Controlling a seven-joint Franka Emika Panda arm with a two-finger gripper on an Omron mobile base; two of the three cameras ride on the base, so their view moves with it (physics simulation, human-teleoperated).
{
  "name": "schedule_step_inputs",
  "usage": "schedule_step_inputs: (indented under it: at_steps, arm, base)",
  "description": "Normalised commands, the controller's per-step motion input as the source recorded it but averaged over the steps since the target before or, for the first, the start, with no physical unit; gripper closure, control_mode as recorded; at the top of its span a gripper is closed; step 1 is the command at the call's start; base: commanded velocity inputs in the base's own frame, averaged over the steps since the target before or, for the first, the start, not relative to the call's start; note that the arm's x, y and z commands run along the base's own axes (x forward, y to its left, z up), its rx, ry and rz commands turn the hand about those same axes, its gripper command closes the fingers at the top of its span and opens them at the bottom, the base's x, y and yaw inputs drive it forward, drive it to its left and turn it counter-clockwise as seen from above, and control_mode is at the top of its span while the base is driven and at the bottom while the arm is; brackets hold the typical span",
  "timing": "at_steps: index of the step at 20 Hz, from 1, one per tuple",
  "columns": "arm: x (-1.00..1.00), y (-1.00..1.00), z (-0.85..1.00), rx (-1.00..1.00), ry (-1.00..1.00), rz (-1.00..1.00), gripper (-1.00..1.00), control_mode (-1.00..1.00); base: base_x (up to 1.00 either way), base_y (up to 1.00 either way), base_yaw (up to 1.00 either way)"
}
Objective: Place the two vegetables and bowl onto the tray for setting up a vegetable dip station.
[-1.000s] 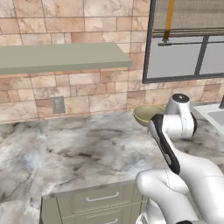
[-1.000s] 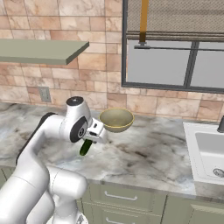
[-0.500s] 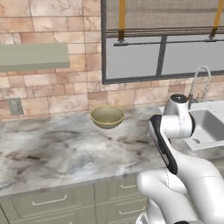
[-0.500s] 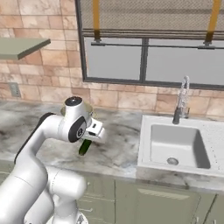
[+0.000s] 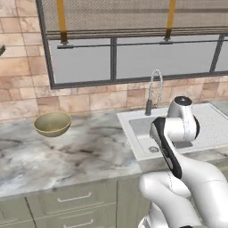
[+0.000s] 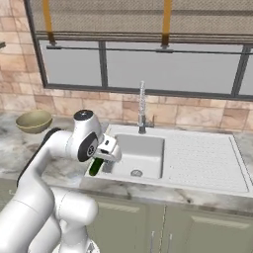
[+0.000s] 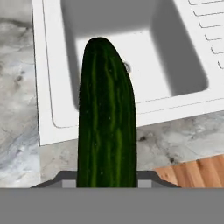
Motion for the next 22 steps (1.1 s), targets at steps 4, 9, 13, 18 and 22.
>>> schedule_step_inputs:
  at_steps: [4,9,13,18,22]
  arm:
    - [0.00,0.00,0.00,0.00,0.00,0.00,1.00,1.00]
    - [0.00,0.00,0.00,0.00,0.00,0.00,1.00,1.00]
    - [0.00,0.00,0.00,0.00,0.00,0.00,1.00,1.00]
    - [0.00,0.00,0.00,0.00,0.00,0.00,1.00,1.00]
    - [0.00,0.00,0.00,0.00,0.00,0.00,1.00,1.00]
  base:
    - [0.00,-1.00,0.00]
    - [0.00,-1.00,0.00]
    - [0.00,-1.00,0.00]
    - [0.00,-1.00,0.00]
    - [0.00,-1.00,0.00]
